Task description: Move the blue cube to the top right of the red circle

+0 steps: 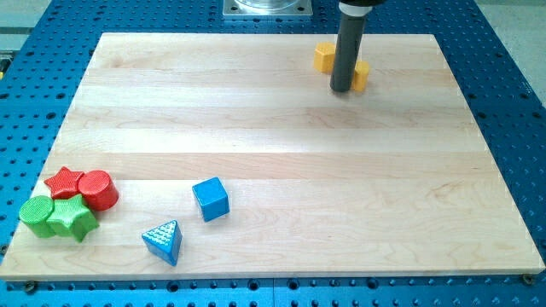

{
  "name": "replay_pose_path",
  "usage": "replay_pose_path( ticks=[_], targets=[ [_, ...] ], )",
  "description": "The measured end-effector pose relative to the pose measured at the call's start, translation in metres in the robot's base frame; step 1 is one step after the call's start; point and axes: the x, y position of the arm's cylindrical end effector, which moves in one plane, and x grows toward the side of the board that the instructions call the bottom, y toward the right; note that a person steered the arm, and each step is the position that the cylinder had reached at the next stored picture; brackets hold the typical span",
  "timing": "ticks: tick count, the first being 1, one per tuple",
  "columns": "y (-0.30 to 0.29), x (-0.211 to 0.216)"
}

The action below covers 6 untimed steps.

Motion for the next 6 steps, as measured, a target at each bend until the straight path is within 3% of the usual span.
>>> replay_pose_path(
  ticks=[2, 3, 4, 6],
  targets=[
    [-0.058, 0.197],
    [-0.106, 0.237],
    [-0.152, 0.218],
    [-0.202, 0.240]
  ],
)
